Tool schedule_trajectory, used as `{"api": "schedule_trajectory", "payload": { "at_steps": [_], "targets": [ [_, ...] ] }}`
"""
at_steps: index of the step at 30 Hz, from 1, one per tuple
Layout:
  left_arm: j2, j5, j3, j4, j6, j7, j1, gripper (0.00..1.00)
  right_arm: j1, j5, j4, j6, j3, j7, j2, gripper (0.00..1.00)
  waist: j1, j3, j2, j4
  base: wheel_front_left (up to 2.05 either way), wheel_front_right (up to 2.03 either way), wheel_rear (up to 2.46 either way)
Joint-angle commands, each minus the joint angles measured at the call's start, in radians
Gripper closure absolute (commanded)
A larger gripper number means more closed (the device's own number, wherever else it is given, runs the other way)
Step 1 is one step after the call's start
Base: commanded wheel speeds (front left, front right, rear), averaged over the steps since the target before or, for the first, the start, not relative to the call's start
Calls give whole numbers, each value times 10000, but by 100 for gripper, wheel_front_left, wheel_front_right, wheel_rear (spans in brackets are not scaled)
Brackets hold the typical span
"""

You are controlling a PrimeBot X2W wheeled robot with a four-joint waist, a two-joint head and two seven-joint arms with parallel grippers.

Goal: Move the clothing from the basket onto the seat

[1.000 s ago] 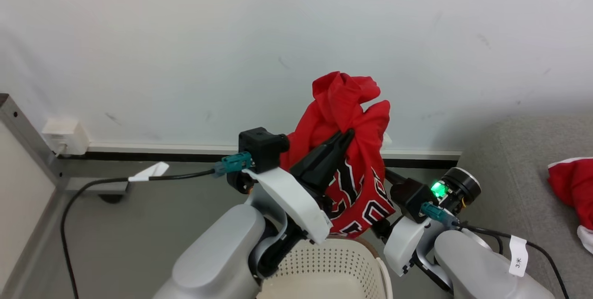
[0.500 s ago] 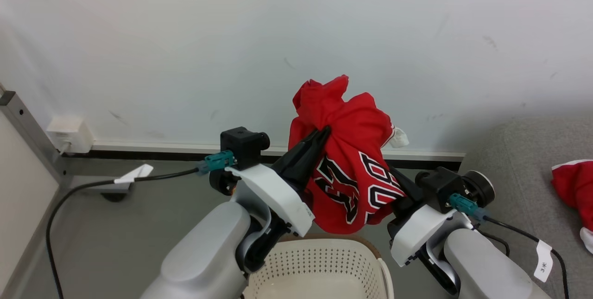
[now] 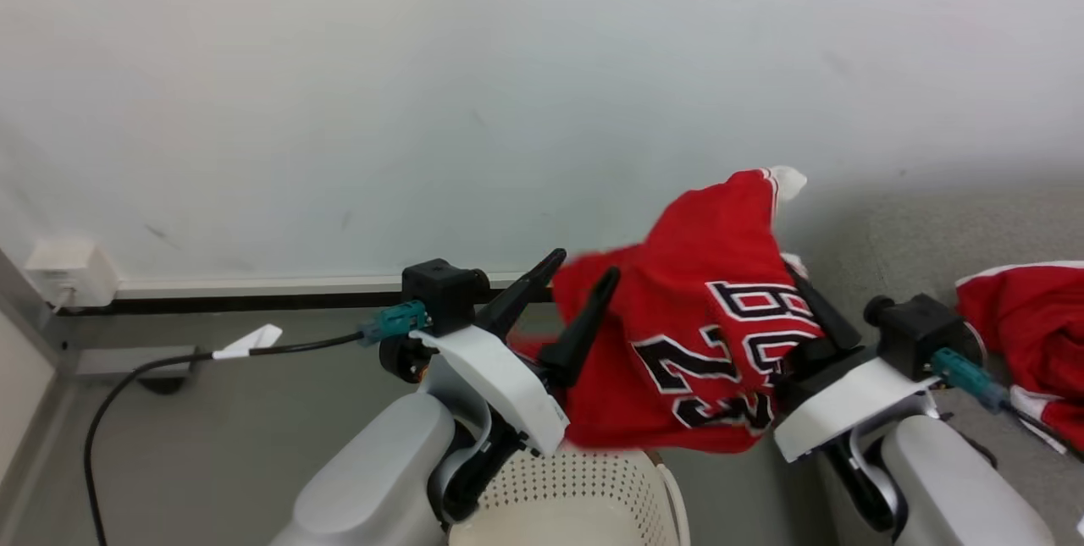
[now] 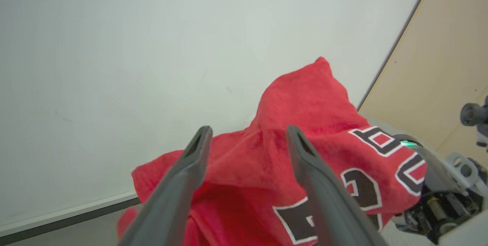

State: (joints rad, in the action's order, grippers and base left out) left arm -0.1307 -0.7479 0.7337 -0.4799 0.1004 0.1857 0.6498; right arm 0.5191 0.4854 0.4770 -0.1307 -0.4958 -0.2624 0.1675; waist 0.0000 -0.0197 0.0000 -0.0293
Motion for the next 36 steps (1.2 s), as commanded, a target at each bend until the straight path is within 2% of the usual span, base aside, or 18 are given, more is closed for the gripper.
{"api": "schedule_trajectory", "payload": {
  "at_steps": [1,7,19,22,27,29,36],
  "targets": [
    [-60,119,27,11,-29,25,-140,0,-159,26,-118,-4,178,-31,159,100,0,32,0,-194,0,0,0],
    [-226,321,201,82,-25,203,-299,0,-549,400,-877,-4,1129,-30,418,100,0,166,0,-1060,0,0,0],
    [-487,992,474,256,9,643,-265,0,-1323,1421,-2751,-4,2697,-30,1058,100,0,730,0,-3355,0,0,0],
    [-556,1186,462,280,-41,709,-149,0,-1622,2060,-3253,-4,3090,-30,935,100,0,950,0,-3836,0,0,0],
    [-628,1522,480,304,-56,757,-72,0,-2240,2386,-3829,-4,3460,-30,1017,100,0,1222,0,-4422,0,0,0],
    [-630,1585,479,293,-21,776,-90,0,-2445,2786,-4052,-4,3591,-30,805,100,0,1305,0,-4598,0,0,0],
    [-671,1811,427,158,-9,787,-86,0,-2772,2950,-4311,-4,3748,-30,786,100,0,1506,0,-4970,0,0,0]
  ]
}}
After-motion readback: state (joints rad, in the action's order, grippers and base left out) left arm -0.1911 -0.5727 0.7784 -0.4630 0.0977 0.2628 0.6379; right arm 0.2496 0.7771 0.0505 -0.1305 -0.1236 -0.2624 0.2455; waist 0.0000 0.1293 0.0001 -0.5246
